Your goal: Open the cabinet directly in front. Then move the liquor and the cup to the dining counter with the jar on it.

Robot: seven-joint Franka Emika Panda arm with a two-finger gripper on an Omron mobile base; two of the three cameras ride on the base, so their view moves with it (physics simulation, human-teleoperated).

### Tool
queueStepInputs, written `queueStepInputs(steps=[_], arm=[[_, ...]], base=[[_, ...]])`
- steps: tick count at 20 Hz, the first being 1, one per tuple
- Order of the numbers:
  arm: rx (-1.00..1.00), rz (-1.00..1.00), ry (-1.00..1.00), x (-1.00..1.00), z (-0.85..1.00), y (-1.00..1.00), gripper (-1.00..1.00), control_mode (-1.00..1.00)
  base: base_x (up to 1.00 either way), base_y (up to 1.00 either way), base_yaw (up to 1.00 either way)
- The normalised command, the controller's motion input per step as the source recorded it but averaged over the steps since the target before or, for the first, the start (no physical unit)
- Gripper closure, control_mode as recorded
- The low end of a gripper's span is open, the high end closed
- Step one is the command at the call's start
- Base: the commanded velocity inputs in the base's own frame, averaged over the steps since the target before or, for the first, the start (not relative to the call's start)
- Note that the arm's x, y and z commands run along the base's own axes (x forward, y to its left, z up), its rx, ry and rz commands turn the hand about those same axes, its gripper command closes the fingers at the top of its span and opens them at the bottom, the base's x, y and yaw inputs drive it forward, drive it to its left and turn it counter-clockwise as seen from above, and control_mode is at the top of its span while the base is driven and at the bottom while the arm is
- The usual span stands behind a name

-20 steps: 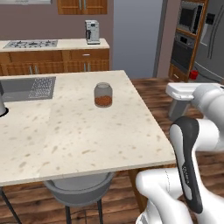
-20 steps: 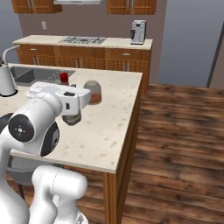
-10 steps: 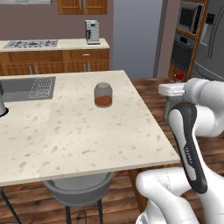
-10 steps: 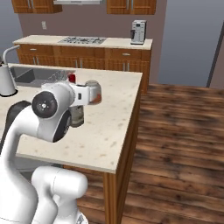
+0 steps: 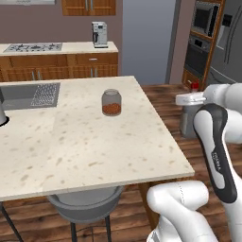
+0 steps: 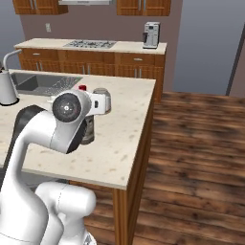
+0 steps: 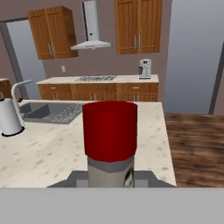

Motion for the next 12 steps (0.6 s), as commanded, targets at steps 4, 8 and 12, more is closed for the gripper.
queueStepInputs(steps=[4, 8, 12], arm=[[0.0, 0.04, 0.0, 0.41, -0.47, 0.11, 1.0, -1.0], [0.0, 0.08, 0.0, 0.7, -0.46, 0.08, 1.0, -1.0], [0.0, 0.08, 0.0, 0.96, -0.39, 0.08, 1.0, -1.0]], base=[[0.0, 0.0, 0.0], [0.0, 0.0, 0.0], [0.0, 0.0, 0.0]])
